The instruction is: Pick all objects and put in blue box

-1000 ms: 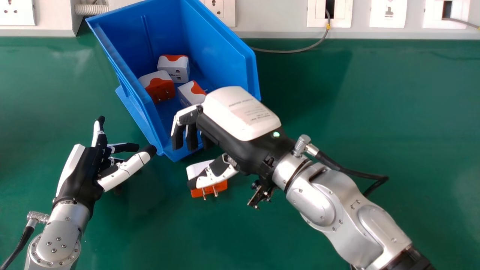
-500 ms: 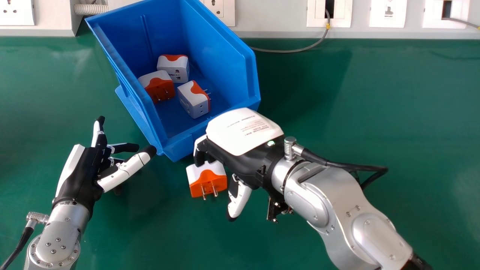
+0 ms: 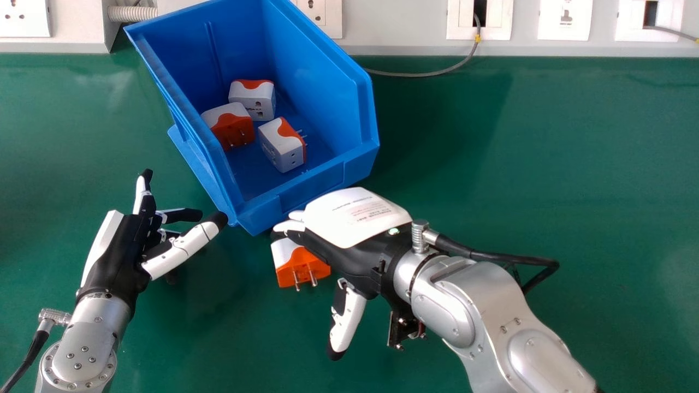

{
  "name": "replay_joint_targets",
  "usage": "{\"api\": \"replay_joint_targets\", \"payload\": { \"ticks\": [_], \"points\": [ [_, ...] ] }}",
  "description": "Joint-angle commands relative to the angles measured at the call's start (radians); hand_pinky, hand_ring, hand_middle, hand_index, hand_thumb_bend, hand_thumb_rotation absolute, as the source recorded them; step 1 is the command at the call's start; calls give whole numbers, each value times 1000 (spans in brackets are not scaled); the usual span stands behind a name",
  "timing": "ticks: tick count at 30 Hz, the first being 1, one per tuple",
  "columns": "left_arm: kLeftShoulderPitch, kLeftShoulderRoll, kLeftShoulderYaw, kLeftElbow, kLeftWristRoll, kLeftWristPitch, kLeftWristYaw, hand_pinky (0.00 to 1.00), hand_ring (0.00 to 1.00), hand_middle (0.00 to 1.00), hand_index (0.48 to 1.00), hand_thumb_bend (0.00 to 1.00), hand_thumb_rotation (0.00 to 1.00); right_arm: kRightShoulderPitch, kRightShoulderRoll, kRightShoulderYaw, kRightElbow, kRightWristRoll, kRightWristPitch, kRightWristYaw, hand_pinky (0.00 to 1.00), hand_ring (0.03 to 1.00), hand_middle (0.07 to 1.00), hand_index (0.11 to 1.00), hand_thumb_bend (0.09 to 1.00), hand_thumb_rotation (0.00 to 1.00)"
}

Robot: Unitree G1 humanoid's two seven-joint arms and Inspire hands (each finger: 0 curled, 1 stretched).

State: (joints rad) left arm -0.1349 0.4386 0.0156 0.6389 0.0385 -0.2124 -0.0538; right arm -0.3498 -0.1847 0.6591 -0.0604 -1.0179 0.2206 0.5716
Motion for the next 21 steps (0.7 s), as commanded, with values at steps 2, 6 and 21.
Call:
{"api": "replay_joint_targets", "payload": {
  "ticks": [2, 6, 21],
  "points": [
    [68, -48, -60, 65, 39, 81, -59, 566, 657, 766, 835, 766, 530, -36, 9, -18, -45, -18, 17, -8, 840, 938, 958, 911, 949, 143],
    [70, -47, -60, 60, 39, 82, -62, 566, 657, 766, 834, 767, 530, -32, 15, -8, -45, -36, 29, -19, 849, 946, 964, 917, 952, 148],
    [82, -51, -59, 35, 34, 97, -62, 564, 657, 766, 834, 769, 532, -58, 14, 17, 61, -2, -37, -79, 860, 953, 972, 921, 952, 156]
  ]
}}
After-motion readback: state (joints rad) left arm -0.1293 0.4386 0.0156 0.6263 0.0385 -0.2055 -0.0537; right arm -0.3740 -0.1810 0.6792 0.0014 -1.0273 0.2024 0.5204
